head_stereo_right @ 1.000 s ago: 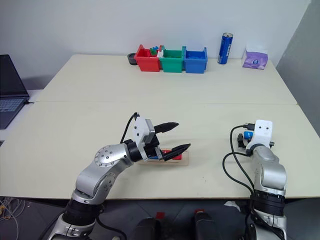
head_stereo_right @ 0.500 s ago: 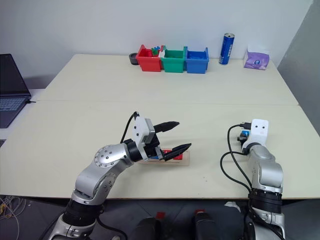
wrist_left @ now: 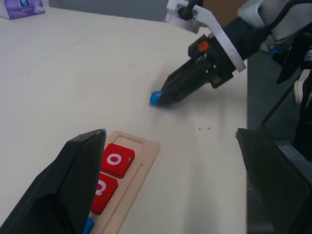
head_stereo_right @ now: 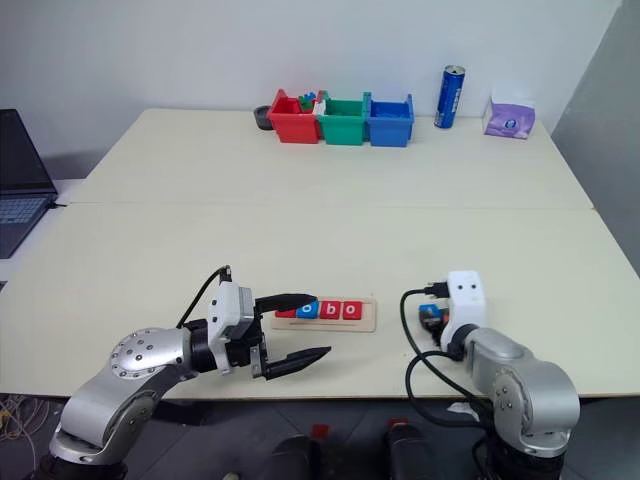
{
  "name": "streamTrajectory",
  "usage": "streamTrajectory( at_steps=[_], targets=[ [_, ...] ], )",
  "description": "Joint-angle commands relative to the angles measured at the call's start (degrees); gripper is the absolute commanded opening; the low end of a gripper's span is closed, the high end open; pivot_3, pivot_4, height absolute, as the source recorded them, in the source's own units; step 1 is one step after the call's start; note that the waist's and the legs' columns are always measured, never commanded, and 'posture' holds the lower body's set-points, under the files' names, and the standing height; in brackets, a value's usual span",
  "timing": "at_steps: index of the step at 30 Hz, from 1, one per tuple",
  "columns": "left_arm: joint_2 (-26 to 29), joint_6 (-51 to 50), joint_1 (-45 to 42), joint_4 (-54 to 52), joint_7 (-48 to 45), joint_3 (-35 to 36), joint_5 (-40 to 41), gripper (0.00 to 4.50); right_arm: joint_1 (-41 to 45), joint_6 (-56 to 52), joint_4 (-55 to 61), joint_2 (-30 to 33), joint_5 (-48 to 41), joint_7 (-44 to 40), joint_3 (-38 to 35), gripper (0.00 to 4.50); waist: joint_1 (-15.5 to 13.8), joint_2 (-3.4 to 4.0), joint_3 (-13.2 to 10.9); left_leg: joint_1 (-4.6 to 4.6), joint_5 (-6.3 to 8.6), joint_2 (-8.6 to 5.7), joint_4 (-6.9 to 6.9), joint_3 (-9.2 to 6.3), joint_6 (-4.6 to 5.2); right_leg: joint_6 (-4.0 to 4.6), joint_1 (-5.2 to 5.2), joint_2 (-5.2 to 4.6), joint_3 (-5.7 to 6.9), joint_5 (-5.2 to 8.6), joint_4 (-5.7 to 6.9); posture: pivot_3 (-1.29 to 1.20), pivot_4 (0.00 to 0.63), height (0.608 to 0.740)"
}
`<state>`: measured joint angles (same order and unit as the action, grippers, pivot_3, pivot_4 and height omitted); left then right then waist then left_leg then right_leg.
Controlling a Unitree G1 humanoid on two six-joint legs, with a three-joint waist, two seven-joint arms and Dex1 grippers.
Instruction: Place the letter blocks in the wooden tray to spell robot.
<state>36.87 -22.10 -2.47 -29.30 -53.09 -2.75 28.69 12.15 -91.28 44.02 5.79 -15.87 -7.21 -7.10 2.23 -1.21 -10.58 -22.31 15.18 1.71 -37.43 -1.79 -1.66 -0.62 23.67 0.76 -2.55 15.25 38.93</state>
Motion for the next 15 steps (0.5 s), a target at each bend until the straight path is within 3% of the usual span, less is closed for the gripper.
streamTrajectory(
  at_steps=[1, 5, 6, 9, 10, 12, 14, 15],
  targets=[
    [-0.2, 0.5, -0.4, -2.2, 0.6, 0.5, 0.5, 4.50, -0.6, -1.2, 0.7, 0.1, -1.6, -0.8, 0.9, 1.47, 0.0, 0.00, 0.0, 0.00, 0.00, -0.01, 0.00, 0.01, 0.00, 0.00, 0.00, 0.00, 0.00, 0.00, -0.02, 0.00, 0.150, 0.740],
    [-0.5, 0.3, -0.9, -2.5, 1.2, -0.1, 0.6, 4.50, -0.8, -1.2, 0.5, 0.5, -4.0, -2.5, 1.5, 1.47, 0.0, 0.00, 0.0, -0.01, 0.00, -0.01, 0.07, 0.05, 0.00, -0.01, 0.02, 0.00, -0.01, 0.00, -0.05, 0.00, 0.150, 0.740],
    [-0.5, 0.3, -0.9, -2.5, 1.2, -0.1, 0.7, 4.50, -0.8, -1.2, 0.5, 0.6, -4.9, -3.4, 1.7, 2.20, 0.0, 0.00, 0.0, -0.01, 0.00, -0.01, 0.11, 0.05, 0.00, -0.01, 0.03, 0.01, -0.01, 0.00, -0.05, 0.00, 0.150, 0.740],
    [-0.1, 0.5, -1.3, -2.1, 0.6, 0.0, 0.9, 4.50, -1.3, 0.5, 1.0, 3.8, -8.0, -8.0, 1.6, 3.20, 0.1, 0.00, 0.0, 0.00, 0.00, 0.00, 0.21, 0.05, 0.00, 0.00, 0.08, 0.03, -0.02, 0.00, -0.05, 0.00, 0.150, 0.740],
    [0.0, 0.7, -1.3, -1.9, 0.3, 0.1, 0.9, 4.50, -1.5, 2.5, 1.0, 5.9, -9.1, -10.4, 1.5, 3.25, 0.1, -0.01, 0.0, 0.03, 0.00, 0.01, 0.27, 0.04, 0.00, 0.00, 0.09, 0.04, -0.02, 0.01, -0.05, 0.00, 0.150, 0.740],
    [0.1, 0.9, -1.2, -1.6, 0.0, 0.2, 0.9, 4.50, -2.3, 6.7, 0.6, 10.2, -10.8, -14.5, 1.5, 3.78, 0.1, -0.01, 0.0, 0.02, 0.00, 0.00, 0.33, 0.09, 0.00, -0.01, 0.11, 0.05, 0.01, 0.02, -0.09, 0.00, 0.150, 0.740],
    [0.2, 0.8, -1.4, -1.6, -0.1, 0.3, 1.0, 4.50, -3.9, 14.3, -0.6, 18.4, -11.2, -20.9, 2.8, 4.48, 0.1, 0.00, 0.0, 0.00, 0.00, -0.02, 0.34, 0.13, 0.00, -0.02, 0.12, 0.03, 0.02, 0.03, -0.14, 0.00, 0.150, 0.740],
    [0.1, 0.7, -1.6, -1.6, -0.1, 0.3, 1.0, 4.50, -4.4, 19.5, -2.0, 22.6, -10.4, -24.0, 3.6, 4.48, 0.1, -0.02, 0.0, -0.01, 0.00, -0.06, 0.34, 0.18, 0.00, -0.03, 0.12, 0.01, 0.06, 0.03, -0.19, 0.00, 0.150, 0.740]
  ],
)
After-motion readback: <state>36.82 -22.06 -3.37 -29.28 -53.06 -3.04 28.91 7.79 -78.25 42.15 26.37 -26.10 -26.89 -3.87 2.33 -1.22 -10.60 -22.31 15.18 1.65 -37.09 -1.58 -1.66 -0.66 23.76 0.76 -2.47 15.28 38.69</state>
